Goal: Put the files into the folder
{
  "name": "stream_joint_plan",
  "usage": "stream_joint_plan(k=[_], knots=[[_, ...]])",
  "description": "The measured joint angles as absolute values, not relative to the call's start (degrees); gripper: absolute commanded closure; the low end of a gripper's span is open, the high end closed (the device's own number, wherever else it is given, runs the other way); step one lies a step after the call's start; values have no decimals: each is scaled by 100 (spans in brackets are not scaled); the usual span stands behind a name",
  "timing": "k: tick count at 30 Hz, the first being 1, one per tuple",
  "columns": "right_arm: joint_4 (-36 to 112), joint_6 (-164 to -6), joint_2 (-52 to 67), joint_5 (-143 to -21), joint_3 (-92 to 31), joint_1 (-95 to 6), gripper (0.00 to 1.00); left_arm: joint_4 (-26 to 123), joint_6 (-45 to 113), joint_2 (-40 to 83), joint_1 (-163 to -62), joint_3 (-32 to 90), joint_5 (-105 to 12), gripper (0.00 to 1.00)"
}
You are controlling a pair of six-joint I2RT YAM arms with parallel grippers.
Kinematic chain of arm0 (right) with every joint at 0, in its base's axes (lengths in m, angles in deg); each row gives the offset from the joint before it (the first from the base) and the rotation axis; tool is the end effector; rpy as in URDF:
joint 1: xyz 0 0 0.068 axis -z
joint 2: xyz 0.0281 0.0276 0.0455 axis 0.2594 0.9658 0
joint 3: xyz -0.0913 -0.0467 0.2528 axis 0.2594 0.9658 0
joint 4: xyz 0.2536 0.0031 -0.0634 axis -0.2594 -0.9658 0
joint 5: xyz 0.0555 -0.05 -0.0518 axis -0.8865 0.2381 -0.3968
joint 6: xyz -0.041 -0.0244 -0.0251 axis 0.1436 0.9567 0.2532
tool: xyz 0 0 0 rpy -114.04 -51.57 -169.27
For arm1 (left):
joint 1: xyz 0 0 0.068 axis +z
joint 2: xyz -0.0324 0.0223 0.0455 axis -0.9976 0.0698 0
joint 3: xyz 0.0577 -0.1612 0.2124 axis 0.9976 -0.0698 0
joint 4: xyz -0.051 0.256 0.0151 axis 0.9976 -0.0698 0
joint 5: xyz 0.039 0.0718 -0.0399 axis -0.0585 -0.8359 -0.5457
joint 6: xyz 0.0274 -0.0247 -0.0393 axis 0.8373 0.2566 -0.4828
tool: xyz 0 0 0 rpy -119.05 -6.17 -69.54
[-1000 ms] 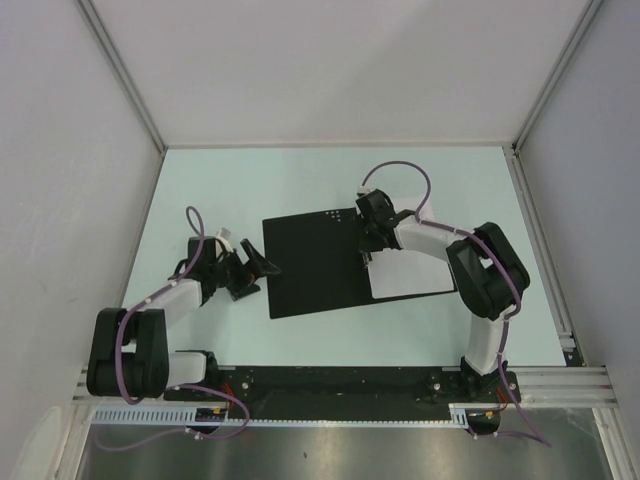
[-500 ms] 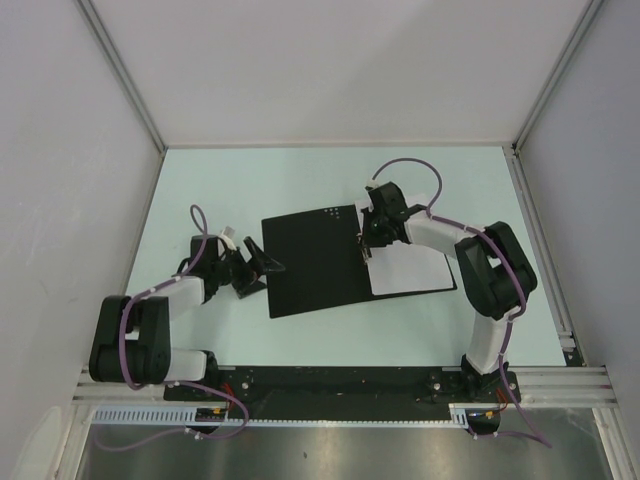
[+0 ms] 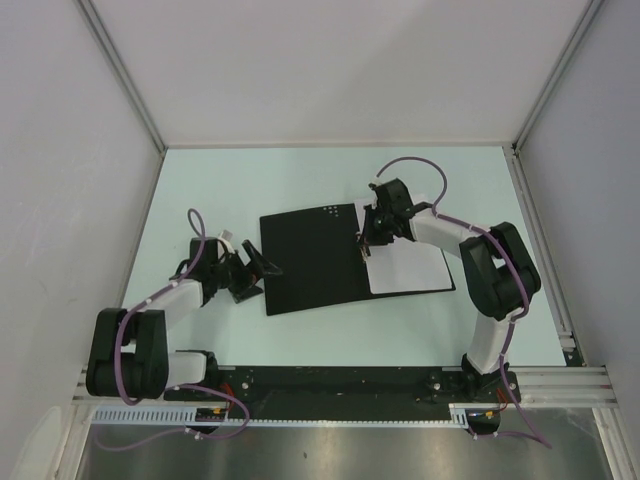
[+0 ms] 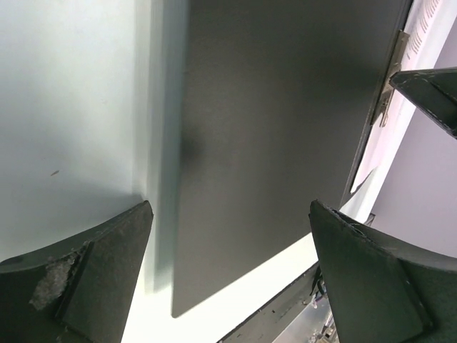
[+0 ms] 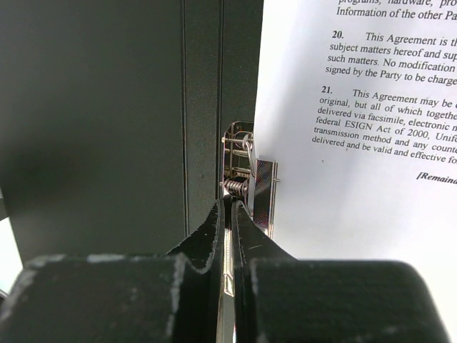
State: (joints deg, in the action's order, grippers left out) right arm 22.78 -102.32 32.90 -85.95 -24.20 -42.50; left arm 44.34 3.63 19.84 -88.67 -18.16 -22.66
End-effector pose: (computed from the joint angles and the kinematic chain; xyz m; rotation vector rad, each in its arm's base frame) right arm 0.3438 0.1871 0.1812 -0.1683 2.5675 0.6213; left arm 0.2174 -0.0292 0.1429 -0.6042 2.4682 -1.0179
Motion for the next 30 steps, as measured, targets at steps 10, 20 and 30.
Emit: stream_joint_plan(k=[10,20,30], knots=[[2291,-10269,3244,-8759,-2420,-4186,100,4779,282,2117,-8996,-1880,-1940,9],[2380,-10254,3244,-8634,-2418,-4374,62,4993,151,1820,-9132,-1871,-1614,79],[1775,-9836,2647,-7483,-2361,-5198,14,4576,227,1090,-9140,-1536,-1632,100]])
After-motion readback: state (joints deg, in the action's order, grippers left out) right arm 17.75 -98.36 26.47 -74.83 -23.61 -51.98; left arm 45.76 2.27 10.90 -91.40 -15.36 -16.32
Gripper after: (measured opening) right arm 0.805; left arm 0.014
